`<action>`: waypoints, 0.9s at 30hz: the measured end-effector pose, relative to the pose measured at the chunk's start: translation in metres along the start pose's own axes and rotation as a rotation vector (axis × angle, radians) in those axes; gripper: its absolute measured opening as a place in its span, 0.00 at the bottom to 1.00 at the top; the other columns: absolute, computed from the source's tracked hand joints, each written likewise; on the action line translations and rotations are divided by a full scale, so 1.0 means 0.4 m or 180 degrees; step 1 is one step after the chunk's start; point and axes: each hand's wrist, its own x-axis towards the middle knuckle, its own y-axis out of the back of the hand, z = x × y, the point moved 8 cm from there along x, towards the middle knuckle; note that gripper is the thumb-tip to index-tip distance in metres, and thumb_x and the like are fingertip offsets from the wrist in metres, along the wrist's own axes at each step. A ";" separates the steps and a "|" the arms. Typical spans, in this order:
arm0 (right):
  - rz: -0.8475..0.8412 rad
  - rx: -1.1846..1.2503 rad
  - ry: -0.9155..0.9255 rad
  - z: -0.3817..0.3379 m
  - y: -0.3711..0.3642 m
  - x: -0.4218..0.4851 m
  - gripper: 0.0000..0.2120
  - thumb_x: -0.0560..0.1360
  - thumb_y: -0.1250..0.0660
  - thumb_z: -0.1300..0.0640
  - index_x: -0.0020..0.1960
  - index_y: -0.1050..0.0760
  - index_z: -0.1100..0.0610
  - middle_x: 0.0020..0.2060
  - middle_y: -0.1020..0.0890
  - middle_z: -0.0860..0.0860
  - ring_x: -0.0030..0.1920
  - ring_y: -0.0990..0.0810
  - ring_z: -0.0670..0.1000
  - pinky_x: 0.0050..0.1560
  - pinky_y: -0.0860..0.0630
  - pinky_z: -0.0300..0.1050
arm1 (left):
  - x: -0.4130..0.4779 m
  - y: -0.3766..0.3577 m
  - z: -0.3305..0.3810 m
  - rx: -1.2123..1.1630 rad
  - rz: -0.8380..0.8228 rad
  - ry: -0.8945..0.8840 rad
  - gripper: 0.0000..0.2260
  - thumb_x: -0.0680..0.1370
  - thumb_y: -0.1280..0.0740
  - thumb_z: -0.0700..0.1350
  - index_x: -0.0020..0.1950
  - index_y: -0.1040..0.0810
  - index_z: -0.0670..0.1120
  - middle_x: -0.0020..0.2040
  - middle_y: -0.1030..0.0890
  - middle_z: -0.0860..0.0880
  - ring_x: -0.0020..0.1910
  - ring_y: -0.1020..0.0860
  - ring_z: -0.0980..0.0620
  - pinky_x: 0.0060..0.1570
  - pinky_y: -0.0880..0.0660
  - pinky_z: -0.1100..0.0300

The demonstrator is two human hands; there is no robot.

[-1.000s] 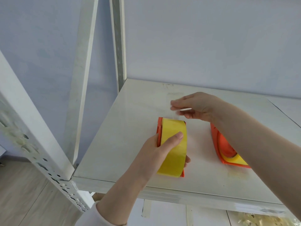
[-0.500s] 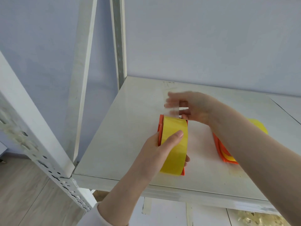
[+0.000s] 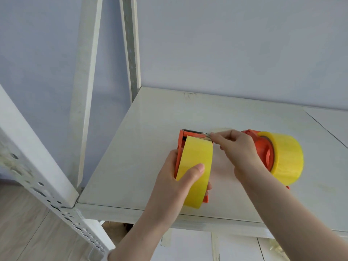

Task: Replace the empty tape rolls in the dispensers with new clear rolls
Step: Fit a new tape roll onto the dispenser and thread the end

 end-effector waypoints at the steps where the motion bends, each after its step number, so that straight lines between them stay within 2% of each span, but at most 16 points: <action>1: 0.0042 -0.0015 0.0047 0.000 -0.001 -0.001 0.07 0.69 0.28 0.57 0.35 0.25 0.55 0.33 0.24 0.47 0.35 0.28 0.44 0.34 0.33 0.33 | -0.001 0.001 0.000 0.0005 -0.0005 -0.0033 0.18 0.66 0.33 0.52 0.53 0.27 0.45 0.32 0.18 0.46 0.29 0.19 0.52 0.29 0.24 0.63; 4: 0.0128 -0.0107 0.0215 -0.006 -0.002 -0.008 0.05 0.69 0.29 0.57 0.38 0.24 0.56 0.33 0.24 0.46 0.35 0.27 0.44 0.36 0.32 0.35 | -0.001 0.005 -0.006 0.0008 -0.0002 -0.0097 0.22 0.62 0.33 0.57 0.52 0.26 0.48 0.33 0.18 0.46 0.30 0.19 0.51 0.31 0.24 0.61; 7: 0.0176 -0.0275 0.0500 -0.008 -0.002 -0.025 0.05 0.69 0.29 0.58 0.37 0.24 0.53 0.34 0.23 0.44 0.36 0.27 0.43 0.42 0.29 0.40 | 0.000 0.008 -0.010 0.0048 0.0015 -0.0140 0.21 0.62 0.33 0.58 0.51 0.26 0.49 0.35 0.18 0.46 0.31 0.18 0.51 0.32 0.23 0.62; 9: 0.0280 -0.0442 0.0689 -0.006 0.000 -0.035 0.05 0.70 0.30 0.59 0.38 0.25 0.52 0.35 0.23 0.43 0.38 0.27 0.42 0.43 0.30 0.36 | 0.001 0.010 -0.014 0.0102 0.0024 -0.0168 0.21 0.62 0.33 0.58 0.51 0.26 0.50 0.35 0.18 0.46 0.31 0.18 0.51 0.32 0.23 0.61; 12: 0.0466 -0.0750 0.1001 -0.017 -0.003 -0.042 0.04 0.70 0.30 0.57 0.40 0.25 0.52 0.40 0.23 0.46 0.40 0.29 0.41 0.39 0.35 0.25 | 0.002 0.014 -0.016 0.0202 0.0059 -0.0197 0.21 0.62 0.34 0.59 0.50 0.26 0.50 0.35 0.18 0.47 0.31 0.19 0.51 0.33 0.23 0.60; 14: 0.0548 -0.0984 0.1186 -0.028 -0.008 -0.046 0.03 0.71 0.31 0.56 0.40 0.25 0.52 0.44 0.24 0.48 0.40 0.33 0.42 0.42 0.36 0.23 | 0.002 0.019 -0.014 0.0342 0.0120 -0.0179 0.21 0.62 0.33 0.60 0.50 0.26 0.52 0.36 0.19 0.50 0.31 0.18 0.54 0.33 0.23 0.62; 16: 0.0574 -0.1045 0.1251 -0.034 -0.009 -0.045 0.03 0.71 0.31 0.56 0.40 0.24 0.53 0.45 0.25 0.48 0.43 0.35 0.42 0.44 0.37 0.22 | 0.001 0.022 -0.014 0.0440 0.0148 -0.0148 0.16 0.64 0.33 0.57 0.50 0.27 0.55 0.36 0.18 0.55 0.33 0.18 0.58 0.32 0.24 0.67; 19: 0.0543 -0.0912 0.1289 -0.048 -0.006 -0.037 0.04 0.71 0.30 0.56 0.38 0.24 0.52 0.46 0.25 0.48 0.44 0.33 0.35 0.43 0.39 0.20 | -0.001 0.021 -0.013 0.0540 0.0085 -0.0094 0.13 0.65 0.37 0.56 0.49 0.30 0.60 0.39 0.20 0.67 0.39 0.20 0.66 0.32 0.25 0.71; 20: 0.0484 -0.0874 0.1267 -0.054 -0.007 -0.032 0.04 0.70 0.30 0.55 0.38 0.24 0.50 0.46 0.25 0.48 0.45 0.34 0.34 0.43 0.40 0.19 | -0.002 0.021 -0.012 0.0549 0.0062 -0.0085 0.13 0.65 0.38 0.56 0.48 0.31 0.61 0.38 0.21 0.69 0.39 0.20 0.68 0.31 0.26 0.72; 22: 0.0272 -0.0921 0.1123 -0.062 -0.013 -0.011 0.04 0.69 0.29 0.53 0.37 0.23 0.47 0.46 0.24 0.48 0.49 0.36 0.40 0.43 0.40 0.22 | -0.007 0.022 -0.008 0.0542 -0.0003 -0.0081 0.12 0.65 0.37 0.55 0.47 0.31 0.61 0.36 0.21 0.71 0.38 0.21 0.69 0.31 0.27 0.74; 24: -0.0082 -0.0918 0.0810 -0.062 -0.015 0.016 0.05 0.67 0.27 0.51 0.35 0.22 0.44 0.45 0.23 0.48 0.55 0.36 0.46 0.44 0.39 0.32 | -0.008 0.023 -0.005 0.0538 -0.0101 -0.0097 0.12 0.65 0.37 0.54 0.48 0.30 0.61 0.37 0.21 0.70 0.38 0.20 0.68 0.32 0.26 0.73; 25: -0.0298 -0.0808 0.0617 -0.064 -0.015 0.026 0.05 0.66 0.26 0.51 0.35 0.22 0.44 0.43 0.23 0.48 0.55 0.33 0.48 0.44 0.38 0.36 | -0.009 0.022 -0.005 0.0542 -0.0166 -0.0091 0.12 0.65 0.37 0.53 0.49 0.31 0.61 0.37 0.21 0.70 0.38 0.20 0.68 0.32 0.26 0.72; 27: -0.0743 -0.0633 0.0334 -0.071 -0.024 0.036 0.04 0.65 0.26 0.53 0.36 0.20 0.47 0.38 0.22 0.44 0.48 0.28 0.44 0.41 0.35 0.33 | -0.010 0.017 -0.004 0.0541 -0.0310 -0.0076 0.13 0.66 0.37 0.53 0.50 0.32 0.61 0.38 0.21 0.71 0.39 0.20 0.68 0.31 0.25 0.71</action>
